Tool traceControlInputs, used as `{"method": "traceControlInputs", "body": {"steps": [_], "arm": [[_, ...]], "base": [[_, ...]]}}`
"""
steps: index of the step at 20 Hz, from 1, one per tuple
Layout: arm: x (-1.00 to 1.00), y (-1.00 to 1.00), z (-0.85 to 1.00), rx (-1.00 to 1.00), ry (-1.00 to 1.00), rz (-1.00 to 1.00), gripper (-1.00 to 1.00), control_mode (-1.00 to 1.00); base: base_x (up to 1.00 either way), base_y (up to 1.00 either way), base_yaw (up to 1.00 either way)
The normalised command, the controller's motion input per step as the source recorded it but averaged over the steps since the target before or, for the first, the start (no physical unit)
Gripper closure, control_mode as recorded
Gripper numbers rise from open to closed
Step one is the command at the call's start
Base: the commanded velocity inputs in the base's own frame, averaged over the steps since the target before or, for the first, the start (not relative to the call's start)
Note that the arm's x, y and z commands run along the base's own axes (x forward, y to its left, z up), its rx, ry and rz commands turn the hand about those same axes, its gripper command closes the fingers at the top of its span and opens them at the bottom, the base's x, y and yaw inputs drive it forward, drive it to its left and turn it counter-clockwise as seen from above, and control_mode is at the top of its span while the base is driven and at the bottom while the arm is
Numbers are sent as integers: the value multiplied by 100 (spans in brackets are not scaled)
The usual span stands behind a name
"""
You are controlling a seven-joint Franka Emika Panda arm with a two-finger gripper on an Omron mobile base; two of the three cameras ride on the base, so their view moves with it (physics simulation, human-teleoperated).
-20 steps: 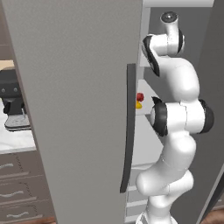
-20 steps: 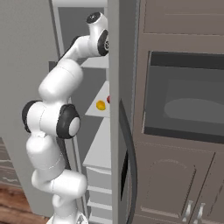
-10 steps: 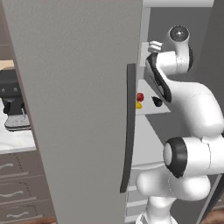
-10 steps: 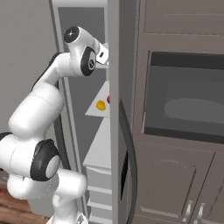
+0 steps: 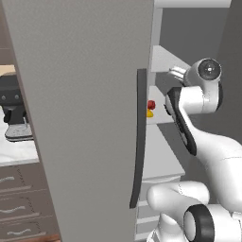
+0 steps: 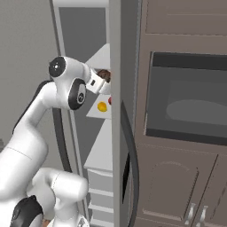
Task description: Take the bell pepper and potato from the highest rack and move them to the second highest rack where the eggplant and mango are located, to maximize freezer space. Close the freezer door after rearranging.
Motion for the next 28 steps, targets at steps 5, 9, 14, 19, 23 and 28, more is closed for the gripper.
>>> {"method": "traceControlInputs", "body": {"steps": [5, 9, 14, 19, 23, 28], "arm": [[-32, -10, -58, 9, 10, 0, 100, -100], [22, -13, -58, 9, 3, 6, 100, -100], [70, -8, -40, 5, 1, 8, 100, -100], [95, 0, -25, 3, 7, 4, 100, -100], [95, 0, -29, 2, 11, 1, 100, -100], [78, 0, -62, 4, 15, 0, 100, -100]], "base": [[0, 0, 0], [0, 0, 0], [0, 0, 0], [0, 0, 0], [0, 0, 0], [0, 0, 0]]}}
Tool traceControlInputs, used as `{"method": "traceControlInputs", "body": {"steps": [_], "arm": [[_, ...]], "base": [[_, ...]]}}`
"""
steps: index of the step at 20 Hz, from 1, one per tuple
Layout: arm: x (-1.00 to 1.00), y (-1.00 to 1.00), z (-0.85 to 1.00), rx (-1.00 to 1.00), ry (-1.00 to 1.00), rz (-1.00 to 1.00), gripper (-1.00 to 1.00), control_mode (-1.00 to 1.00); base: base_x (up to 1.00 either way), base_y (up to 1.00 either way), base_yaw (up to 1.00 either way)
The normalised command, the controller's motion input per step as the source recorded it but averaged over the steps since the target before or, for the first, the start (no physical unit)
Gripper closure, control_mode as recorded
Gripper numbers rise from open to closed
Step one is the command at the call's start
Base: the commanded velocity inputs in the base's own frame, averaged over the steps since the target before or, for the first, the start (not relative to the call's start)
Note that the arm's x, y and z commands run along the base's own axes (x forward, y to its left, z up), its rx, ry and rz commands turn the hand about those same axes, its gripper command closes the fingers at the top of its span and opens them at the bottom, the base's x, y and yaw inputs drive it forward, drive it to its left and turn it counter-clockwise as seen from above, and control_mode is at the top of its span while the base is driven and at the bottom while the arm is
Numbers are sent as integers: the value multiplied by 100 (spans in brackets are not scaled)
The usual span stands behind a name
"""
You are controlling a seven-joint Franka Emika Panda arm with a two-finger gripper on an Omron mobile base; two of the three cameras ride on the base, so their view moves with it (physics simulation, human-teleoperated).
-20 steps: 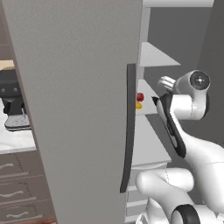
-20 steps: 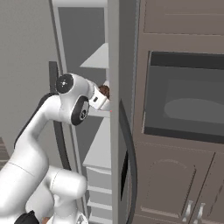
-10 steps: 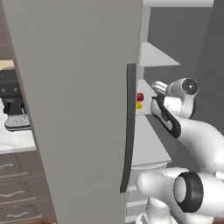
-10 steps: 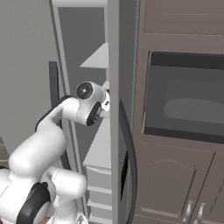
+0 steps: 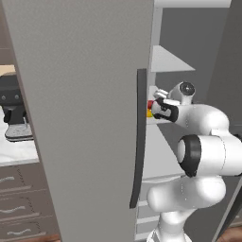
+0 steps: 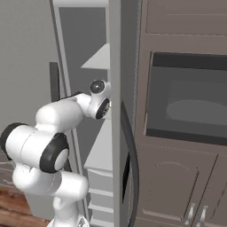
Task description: Take the bell pepper and potato from the highest rack and move them to the second highest rack where the eggplant and mango are located, to maximize freezer space. Close the freezer door after rearranging.
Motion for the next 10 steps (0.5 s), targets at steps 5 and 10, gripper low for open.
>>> {"method": "traceControlInputs", "body": {"steps": [5, 10], "arm": [[54, 0, -64, 5, 7, 2, 100, -100], [43, -6, -48, 5, 3, 2, 100, -100]], "base": [[0, 0, 0], [0, 0, 0]]}}
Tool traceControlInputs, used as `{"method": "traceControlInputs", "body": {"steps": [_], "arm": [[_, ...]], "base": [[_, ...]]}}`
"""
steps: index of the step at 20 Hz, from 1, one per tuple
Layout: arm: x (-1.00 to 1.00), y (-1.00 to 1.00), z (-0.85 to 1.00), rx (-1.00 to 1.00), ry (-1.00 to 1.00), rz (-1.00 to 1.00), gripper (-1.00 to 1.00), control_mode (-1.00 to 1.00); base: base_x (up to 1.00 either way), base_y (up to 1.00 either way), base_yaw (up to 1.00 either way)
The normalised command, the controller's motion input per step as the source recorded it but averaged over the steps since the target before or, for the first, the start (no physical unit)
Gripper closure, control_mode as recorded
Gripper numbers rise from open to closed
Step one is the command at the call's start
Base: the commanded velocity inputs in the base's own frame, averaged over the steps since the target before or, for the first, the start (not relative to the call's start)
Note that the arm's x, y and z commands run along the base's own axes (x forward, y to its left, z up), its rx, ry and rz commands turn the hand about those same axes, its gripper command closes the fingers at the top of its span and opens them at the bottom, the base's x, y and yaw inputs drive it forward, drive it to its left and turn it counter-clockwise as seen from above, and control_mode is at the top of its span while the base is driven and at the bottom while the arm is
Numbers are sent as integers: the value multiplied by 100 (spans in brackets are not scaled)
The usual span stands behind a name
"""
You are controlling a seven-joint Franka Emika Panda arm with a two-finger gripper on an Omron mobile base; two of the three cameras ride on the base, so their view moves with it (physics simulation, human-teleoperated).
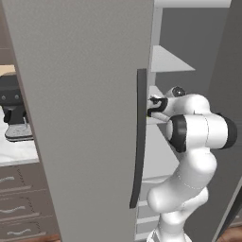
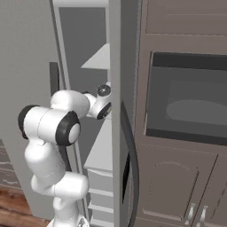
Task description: Take the bell pepper and potato from the highest rack and move them to the second highest rack where the eggplant and mango are located, to maximize freezer space. Close the freezer door after rearranging.
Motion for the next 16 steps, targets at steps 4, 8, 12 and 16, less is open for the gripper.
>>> {"method": "traceControlInputs", "body": {"steps": [4, 8, 12, 16], "arm": [[43, -13, -46, 1, 0, 0, 100, -100], [58, -3, -38, 0, 1, 0, -100, -100], [35, -4, -16, 0, 0, 0, -100, -100], [-39, 2, 6, 0, 0, 0, -100, -100]], "base": [[0, 0, 0], [0, 0, 0], [0, 0, 0], [0, 0, 0]]}}
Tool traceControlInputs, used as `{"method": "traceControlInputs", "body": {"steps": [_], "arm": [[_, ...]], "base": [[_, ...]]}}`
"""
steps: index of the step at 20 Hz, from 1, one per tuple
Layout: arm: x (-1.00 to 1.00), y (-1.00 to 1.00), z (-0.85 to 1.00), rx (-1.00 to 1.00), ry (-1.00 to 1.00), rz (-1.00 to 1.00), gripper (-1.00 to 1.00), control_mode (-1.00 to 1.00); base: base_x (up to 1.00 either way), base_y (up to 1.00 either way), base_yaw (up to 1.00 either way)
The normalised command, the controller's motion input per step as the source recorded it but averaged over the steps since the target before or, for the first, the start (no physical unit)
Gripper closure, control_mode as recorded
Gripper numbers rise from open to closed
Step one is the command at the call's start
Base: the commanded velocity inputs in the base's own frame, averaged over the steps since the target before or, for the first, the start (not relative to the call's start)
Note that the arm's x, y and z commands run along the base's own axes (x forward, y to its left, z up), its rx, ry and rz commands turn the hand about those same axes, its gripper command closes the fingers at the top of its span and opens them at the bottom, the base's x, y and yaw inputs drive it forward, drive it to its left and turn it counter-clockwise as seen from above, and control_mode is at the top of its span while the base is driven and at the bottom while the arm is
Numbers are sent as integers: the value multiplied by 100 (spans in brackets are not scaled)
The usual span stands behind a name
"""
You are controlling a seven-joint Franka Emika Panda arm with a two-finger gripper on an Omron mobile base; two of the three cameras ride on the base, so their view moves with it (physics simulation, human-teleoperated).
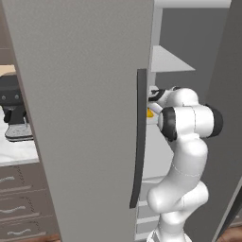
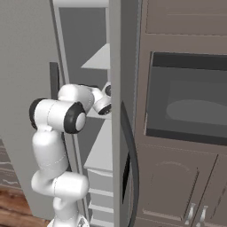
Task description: Take the bell pepper and potato from the highest rack and move them to the second highest rack where the eggplant and mango are located, to maximize freezer space. Close the freezer door after rearranging.
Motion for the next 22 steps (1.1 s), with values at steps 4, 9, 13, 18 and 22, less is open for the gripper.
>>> {"method": "traceControlInputs", "body": {"steps": [4, 9, 13, 18, 22], "arm": [[-55, 15, 25, 0, 0, 0, -100, -100], [-75, 22, 88, 0, -11, 0, -100, -100], [-100, 31, 100, 0, -9, 2, -100, -100], [-100, 26, 97, 0, 2, 4, -100, -100], [-99, 4, 90, 1, 15, 4, -100, -100]], "base": [[0, 0, 0], [0, 0, 0], [0, 0, 0], [0, 0, 0], [0, 0, 0]]}}
